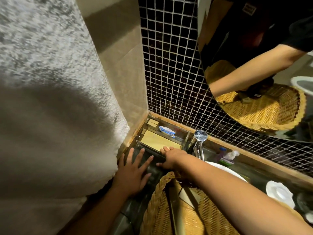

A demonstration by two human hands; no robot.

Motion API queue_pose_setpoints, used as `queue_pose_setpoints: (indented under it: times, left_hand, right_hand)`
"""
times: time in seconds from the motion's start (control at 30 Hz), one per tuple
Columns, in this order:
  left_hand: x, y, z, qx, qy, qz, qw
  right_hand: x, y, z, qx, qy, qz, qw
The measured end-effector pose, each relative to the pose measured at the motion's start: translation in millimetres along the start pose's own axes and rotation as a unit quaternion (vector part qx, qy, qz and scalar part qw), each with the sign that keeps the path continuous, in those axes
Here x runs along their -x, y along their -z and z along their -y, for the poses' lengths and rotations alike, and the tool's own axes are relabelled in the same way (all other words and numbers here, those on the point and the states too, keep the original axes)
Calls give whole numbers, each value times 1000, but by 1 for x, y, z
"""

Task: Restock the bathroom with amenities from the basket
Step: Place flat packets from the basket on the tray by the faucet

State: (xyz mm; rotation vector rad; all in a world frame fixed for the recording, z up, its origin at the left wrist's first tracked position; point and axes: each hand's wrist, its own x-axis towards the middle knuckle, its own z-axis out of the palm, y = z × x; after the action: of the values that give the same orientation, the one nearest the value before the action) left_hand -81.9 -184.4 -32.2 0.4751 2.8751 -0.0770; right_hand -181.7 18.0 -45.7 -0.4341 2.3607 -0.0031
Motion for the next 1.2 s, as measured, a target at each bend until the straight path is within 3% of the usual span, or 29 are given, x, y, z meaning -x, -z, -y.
queue_pose_setpoints:
  times: [0.33, 0.6, 0.77, 1.07, 1.2]
  left_hand:
    - [-7, 1, 1, 1, 8, 18, 1000]
    - [-7, 61, -14, 89, 47, -59, 993]
    - [11, 85, -31, 62, 11, -77, 995]
    - [66, 89, -101, 83, -135, -123, 980]
    - [81, 75, -128, 50, -202, -78, 975]
  right_hand:
    - [7, 8, -2, 25, 9, -7, 1000]
    - [83, 41, -3, -42, 61, -179, 981]
    - [158, 30, 6, -21, 19, -260, 965]
    - [263, -53, -21, 2, 0, -205, 979]
    - [280, -87, -39, 40, -14, -155, 987]
